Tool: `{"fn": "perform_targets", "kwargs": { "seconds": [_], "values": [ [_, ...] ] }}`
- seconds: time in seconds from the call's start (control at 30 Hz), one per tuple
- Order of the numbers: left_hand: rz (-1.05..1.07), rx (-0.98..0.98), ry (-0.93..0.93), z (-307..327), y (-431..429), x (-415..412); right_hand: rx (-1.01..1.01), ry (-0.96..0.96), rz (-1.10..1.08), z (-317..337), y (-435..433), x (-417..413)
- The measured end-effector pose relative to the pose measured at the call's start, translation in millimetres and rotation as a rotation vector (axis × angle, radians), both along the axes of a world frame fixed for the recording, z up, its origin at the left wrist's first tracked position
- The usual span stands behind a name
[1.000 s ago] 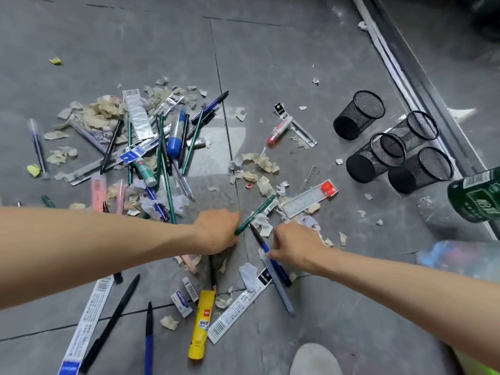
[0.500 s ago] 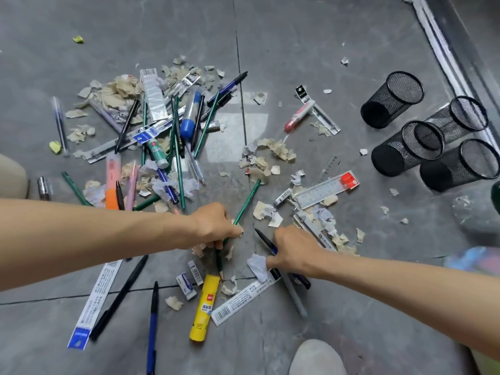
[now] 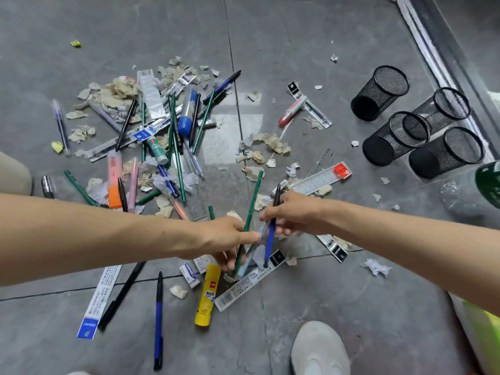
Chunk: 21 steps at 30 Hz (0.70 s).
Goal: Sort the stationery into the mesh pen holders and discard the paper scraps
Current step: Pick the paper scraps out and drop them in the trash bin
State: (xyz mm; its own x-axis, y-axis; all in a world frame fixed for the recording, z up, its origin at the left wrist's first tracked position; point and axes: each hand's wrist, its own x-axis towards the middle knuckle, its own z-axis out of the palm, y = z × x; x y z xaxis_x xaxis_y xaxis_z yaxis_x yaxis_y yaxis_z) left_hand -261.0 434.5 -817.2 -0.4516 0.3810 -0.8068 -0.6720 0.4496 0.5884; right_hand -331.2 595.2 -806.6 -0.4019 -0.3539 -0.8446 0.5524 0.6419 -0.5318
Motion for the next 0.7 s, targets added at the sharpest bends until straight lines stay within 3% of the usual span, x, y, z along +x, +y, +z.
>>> {"fn": "perform_targets", "kwargs": {
  "seconds": [0.23,0.47,0.57,0.63,0.7],
  "values": [
    [0.005,-0.077,0.087,5.6,-8.4,2.8,-0.196,-0.135,-0.262,3.8,-13.6,14.0],
    [0.038,-0.078,0.022,11.4,-23.8,8.6,-0.112,-0.130,-0.142,1.1,-12.8,16.6],
    [0.050,-0.127,-0.010,9.5,-26.7,5.0,0.058,0.115,-0.023,-7.9,-5.5,20.7],
    [0.059,-0.154,-0.024,6.2,-28.0,2.6,0.233,0.455,0.308,-15.2,4.4,21.3],
    [0.064,-0.185,-0.020,1.8,-29.3,1.7,0.304,0.610,0.582,-18.4,10.1,24.3]
  ]
}}
